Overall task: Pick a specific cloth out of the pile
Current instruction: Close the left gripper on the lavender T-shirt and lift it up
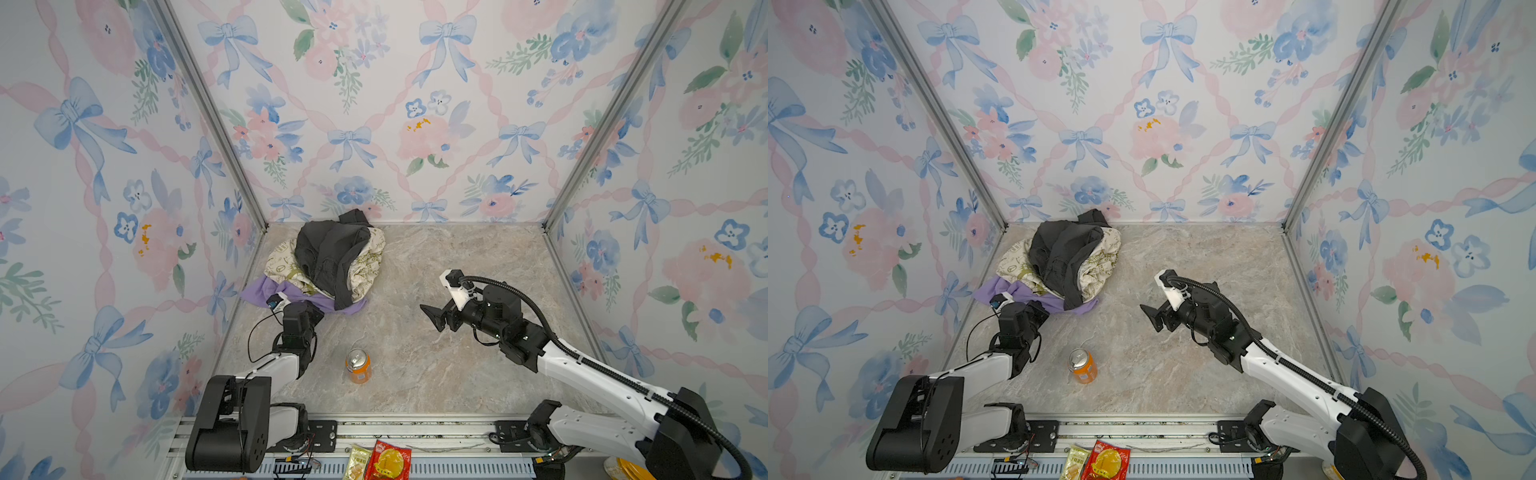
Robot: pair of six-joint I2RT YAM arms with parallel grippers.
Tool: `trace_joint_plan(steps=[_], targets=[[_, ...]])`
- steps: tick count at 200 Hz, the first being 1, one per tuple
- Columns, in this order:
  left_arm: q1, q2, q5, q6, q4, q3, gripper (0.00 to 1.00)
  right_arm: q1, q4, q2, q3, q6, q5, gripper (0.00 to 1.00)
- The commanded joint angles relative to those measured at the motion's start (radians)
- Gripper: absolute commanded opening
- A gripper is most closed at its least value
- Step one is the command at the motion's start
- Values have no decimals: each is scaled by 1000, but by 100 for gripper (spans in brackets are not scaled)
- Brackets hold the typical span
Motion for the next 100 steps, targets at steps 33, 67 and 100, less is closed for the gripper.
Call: trace_joint_plan(steps=[33,67,100], targets=[[6,-148,-25,39,-22,80,0,13,23,-9,-15,-6,6,97],[5,-176,-23,76,-95,183,0,12,16,-2,-8,-2,6,97],[7,-156,-31,133,-184,343,0,12,24,2,-6,1,14,97]])
